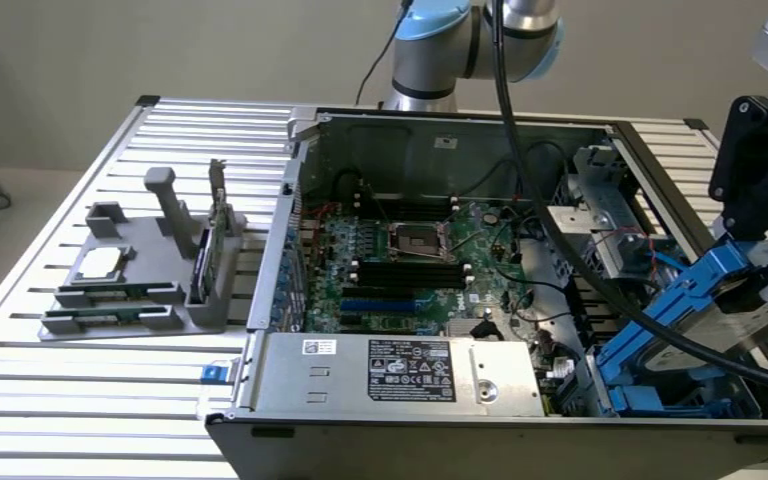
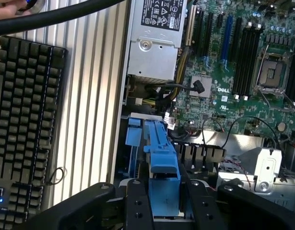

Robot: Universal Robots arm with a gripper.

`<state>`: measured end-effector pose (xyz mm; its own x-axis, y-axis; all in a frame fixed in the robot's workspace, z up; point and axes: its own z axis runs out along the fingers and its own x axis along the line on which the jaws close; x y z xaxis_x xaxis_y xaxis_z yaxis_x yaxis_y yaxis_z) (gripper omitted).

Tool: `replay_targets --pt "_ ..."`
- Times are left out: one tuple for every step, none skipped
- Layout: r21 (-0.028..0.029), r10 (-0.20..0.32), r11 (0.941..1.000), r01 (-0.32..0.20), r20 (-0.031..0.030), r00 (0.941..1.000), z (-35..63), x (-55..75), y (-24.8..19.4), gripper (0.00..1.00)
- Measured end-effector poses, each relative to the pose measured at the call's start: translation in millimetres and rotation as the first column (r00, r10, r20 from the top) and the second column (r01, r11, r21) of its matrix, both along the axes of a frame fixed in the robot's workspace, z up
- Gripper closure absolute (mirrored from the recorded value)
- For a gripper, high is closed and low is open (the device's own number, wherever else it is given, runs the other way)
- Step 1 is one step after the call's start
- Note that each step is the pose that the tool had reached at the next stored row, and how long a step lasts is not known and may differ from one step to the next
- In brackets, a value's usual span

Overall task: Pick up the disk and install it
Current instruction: 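Insert the first disk wire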

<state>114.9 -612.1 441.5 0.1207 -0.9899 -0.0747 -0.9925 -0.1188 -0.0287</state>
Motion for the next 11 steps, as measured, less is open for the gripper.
replay_targets --pt "0.0003 0.000 1.0000 0.000 0.0065 1.0000 0.0 -0.1 0.0 0.67" --pt "0.0003 0.000 1.0000 0.000 0.0131 0.9999 0.1 -0.5 0.0 0.67" --pt "0.0005 0.000 1.0000 0.000 0.0203 0.9998 0.1 -1.2 0.1 0.67" --pt "0.0010 0.000 1.0000 0.000 0.0260 0.9997 -0.1 -2.4 0.0 0.67" --pt "0.0017 0.000 1.0000 0.000 0.0297 0.9996 -0.4 -3.7 0.0 0.67" --pt "0.0025 0.000 1.0000 0.000 0.0322 0.9995 -0.7 -5.2 0.0 0.67" --pt "0.0028 0.000 1.0000 0.000 0.0338 0.9994 -0.8 -6.8 0.0 0.67" --pt "0.0026 0.000 1.0000 0.000 0.0350 0.9994 -0.8 -8.5 0.0 0.67" --pt "0.0025 0.000 1.0000 0.000 0.0368 0.9993 -0.9 -10.0 0.0 0.67" --pt "0.0025 0.000 1.0000 0.000 0.0385 0.9993 -1.1 -10.8 0.0 0.67" --pt "0.0026 0.000 1.0000 0.000 0.0410 0.9992 -1.4 -10.9 0.0 0.67"
